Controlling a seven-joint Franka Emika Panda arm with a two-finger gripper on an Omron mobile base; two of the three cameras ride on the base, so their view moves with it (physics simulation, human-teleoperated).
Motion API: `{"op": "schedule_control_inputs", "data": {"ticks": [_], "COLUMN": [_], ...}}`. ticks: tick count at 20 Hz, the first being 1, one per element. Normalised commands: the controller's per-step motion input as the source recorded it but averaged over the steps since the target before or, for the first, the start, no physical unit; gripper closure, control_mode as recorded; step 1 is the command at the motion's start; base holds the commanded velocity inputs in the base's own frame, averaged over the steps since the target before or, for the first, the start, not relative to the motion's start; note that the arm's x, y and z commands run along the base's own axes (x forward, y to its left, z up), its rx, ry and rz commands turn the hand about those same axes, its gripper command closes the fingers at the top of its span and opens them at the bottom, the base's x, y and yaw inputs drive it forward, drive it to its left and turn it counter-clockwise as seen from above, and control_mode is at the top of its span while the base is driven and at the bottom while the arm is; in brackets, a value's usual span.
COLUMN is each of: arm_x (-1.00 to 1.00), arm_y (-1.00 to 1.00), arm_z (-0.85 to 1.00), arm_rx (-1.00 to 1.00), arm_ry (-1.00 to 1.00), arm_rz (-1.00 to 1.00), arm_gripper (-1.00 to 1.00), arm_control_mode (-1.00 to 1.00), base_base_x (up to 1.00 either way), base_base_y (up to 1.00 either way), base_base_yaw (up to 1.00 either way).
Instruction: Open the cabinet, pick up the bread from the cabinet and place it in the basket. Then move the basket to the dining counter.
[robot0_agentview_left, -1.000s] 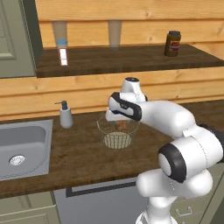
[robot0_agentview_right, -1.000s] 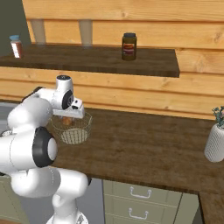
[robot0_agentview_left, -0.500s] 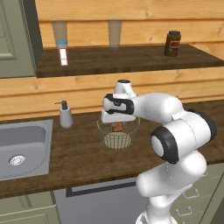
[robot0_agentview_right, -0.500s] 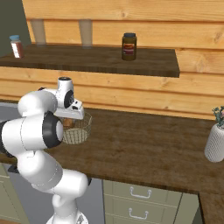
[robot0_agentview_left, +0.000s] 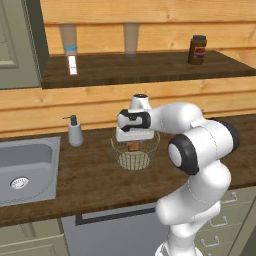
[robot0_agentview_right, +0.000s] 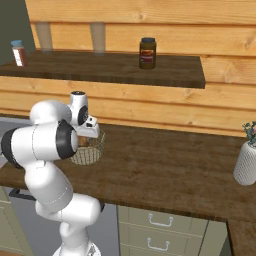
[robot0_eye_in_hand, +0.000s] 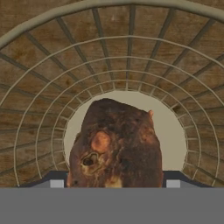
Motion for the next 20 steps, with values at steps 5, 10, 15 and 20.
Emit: {"op": "schedule_control_inputs", "data": {"ticks": [5, 10, 15, 20], "arm_x": [0.00, 0.00, 0.00, -0.06], "arm_y": [0.00, 0.00, -0.01, -0.11], "arm_z": [0.00, 0.00, 0.00, 0.05], "arm_rx": [0.00, 0.00, 0.00, 0.00], "arm_ry": [0.00, 0.00, 0.00, -0.01], "arm_rz": [0.00, 0.00, -0.01, -0.11], "arm_gripper": [-1.00, -1.00, -1.00, -1.00], "arm_control_mode": [-1.00, -1.00, -1.00, -1.00], "base_base_x": [0.00, 0.00, 0.00, 0.00], "base_base_y": [0.00, 0.00, 0.00, 0.00], "base_base_yaw": [0.00, 0.00, 0.00, 0.00]}}
